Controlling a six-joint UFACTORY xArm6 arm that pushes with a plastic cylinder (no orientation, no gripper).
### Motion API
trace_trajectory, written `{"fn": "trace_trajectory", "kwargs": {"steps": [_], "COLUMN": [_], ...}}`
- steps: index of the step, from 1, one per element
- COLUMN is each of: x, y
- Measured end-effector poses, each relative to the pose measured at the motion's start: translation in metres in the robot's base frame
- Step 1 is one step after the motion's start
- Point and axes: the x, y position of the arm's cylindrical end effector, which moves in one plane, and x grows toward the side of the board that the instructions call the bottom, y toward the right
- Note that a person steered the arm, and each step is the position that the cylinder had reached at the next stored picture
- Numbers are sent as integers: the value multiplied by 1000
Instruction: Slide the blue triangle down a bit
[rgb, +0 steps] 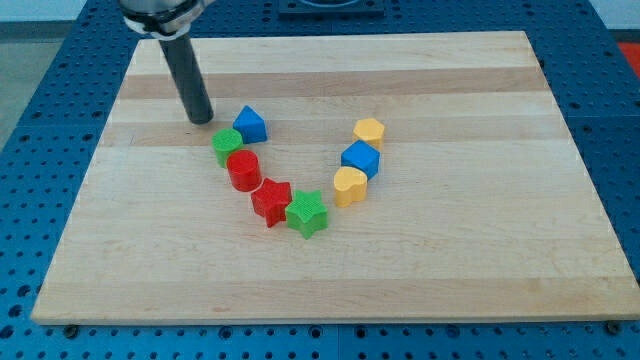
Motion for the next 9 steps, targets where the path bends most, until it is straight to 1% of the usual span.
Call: {"fn": "trace_trajectory", "kwargs": {"steps": [1, 2, 6, 8, 9], "x": [3, 13, 34, 15, 15], "y": [23, 34, 37, 38, 68]}}
